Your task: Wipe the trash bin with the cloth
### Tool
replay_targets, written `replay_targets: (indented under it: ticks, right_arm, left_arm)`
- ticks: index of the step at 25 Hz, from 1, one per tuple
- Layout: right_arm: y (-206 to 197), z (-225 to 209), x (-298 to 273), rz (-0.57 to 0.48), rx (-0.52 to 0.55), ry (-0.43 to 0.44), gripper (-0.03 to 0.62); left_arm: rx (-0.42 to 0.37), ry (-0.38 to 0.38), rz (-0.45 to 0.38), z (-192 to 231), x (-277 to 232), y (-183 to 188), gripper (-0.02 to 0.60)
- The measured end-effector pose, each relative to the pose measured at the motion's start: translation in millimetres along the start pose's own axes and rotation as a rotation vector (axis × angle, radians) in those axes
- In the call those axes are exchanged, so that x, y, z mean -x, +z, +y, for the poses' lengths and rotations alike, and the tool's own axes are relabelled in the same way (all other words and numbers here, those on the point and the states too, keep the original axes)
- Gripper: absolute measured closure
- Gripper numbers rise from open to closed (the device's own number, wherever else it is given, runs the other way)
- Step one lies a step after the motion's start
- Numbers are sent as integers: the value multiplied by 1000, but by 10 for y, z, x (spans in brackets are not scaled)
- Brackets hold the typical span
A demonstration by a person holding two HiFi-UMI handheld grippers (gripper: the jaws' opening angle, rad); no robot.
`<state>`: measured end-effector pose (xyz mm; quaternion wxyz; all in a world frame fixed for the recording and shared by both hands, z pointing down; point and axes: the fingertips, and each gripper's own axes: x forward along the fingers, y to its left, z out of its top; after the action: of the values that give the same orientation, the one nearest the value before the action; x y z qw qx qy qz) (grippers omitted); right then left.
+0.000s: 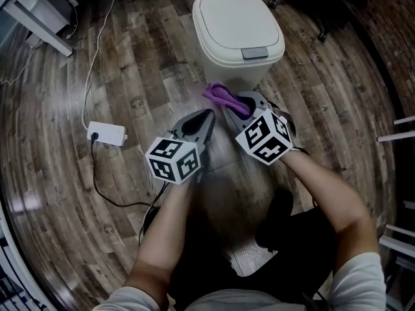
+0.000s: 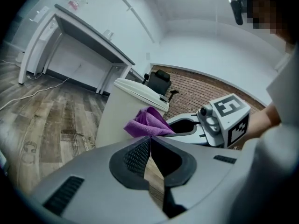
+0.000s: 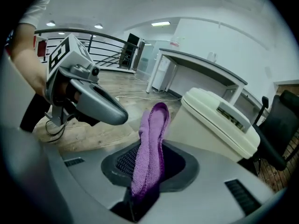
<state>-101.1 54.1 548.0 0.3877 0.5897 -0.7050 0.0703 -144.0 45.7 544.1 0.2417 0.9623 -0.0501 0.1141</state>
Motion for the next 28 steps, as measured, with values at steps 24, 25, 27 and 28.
replay_targets:
  ticks: [24,25,27,28]
  right_arm:
    - [-1630,-1266,167,248,-549,-327,500]
    - [-1582,-1255,141,242,-524,-323,500]
    - [-1463,-1197,68,235,-448,-306,500]
    - [-1402,-1146,23,232,-413,-294,499]
  left_arm:
    - [-42,-108,132,-370,-368,-355,574]
    - [-43,-107,134,-372,-367,-354,574]
    - [-46,-103,138,-359,-365,-346,574]
    - [-46,-98,140,-343,-360,-345,574]
